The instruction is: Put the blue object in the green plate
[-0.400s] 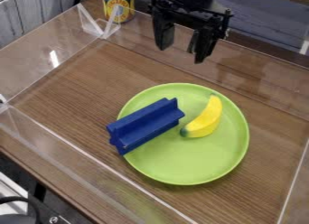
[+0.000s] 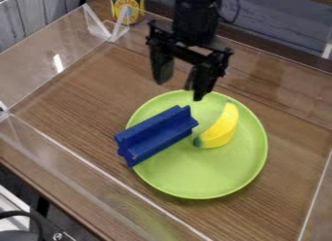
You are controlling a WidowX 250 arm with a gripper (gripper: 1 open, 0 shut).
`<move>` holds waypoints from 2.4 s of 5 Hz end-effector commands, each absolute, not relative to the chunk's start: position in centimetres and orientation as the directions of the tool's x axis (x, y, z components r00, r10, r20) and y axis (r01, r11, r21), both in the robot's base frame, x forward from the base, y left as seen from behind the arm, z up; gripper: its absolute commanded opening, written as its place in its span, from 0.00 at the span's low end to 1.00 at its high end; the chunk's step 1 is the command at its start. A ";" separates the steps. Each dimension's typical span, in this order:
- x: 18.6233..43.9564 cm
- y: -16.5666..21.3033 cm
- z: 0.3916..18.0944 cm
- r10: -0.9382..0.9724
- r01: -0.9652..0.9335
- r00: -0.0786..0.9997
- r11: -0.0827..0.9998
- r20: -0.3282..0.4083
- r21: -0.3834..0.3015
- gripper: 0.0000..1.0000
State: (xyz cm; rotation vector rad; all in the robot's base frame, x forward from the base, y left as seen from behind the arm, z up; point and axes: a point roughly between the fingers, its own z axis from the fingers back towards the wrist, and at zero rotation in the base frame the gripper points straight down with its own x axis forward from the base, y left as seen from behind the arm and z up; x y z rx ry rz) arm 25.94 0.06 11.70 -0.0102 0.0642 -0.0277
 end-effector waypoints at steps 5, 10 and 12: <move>23.8 1.8 11.8 -0.170 0.169 0.986 0.985 0.002 -0.038 1.00; 23.9 2.6 10.7 -0.216 0.219 0.976 0.970 0.039 -0.101 1.00; 24.0 2.9 10.2 -0.222 0.226 0.974 0.967 0.048 -0.118 1.00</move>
